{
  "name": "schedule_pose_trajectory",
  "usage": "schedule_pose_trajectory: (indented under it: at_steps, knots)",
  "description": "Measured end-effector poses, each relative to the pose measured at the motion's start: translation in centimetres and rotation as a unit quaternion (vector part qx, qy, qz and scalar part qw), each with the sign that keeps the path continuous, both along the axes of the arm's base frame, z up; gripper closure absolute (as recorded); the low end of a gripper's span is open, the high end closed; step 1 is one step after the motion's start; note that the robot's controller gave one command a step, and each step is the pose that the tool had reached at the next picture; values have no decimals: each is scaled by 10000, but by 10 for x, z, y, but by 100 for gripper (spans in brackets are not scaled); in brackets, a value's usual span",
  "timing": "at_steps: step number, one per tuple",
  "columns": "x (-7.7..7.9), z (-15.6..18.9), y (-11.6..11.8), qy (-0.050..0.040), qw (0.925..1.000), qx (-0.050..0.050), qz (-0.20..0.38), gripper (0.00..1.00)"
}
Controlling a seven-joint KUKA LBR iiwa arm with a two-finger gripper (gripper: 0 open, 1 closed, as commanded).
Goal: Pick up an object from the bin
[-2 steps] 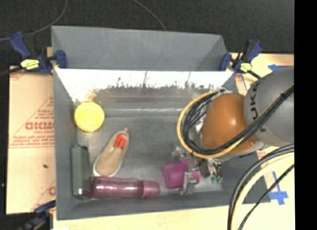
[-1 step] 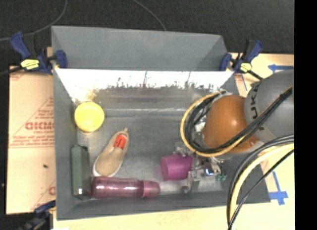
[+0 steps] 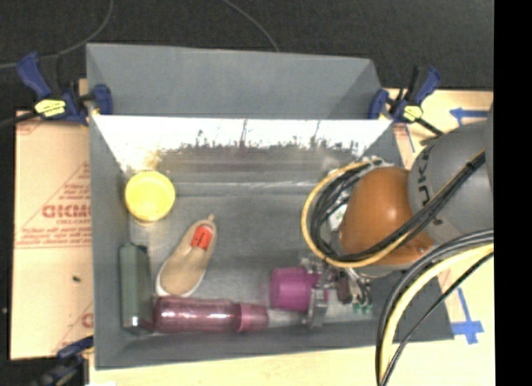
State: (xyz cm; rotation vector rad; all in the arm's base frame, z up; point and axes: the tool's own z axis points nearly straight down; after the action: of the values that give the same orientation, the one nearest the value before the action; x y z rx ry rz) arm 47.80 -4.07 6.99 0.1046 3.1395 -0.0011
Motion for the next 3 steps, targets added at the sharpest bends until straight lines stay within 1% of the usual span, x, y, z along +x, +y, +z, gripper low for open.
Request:
schedule_pose_trajectory:
  at_steps: [2, 3]
  knots:
    - [-1, 3, 0, 1, 10000, -1, 2, 100]
    - [-3, 24, 0, 37, 10000, 5, 5, 100]
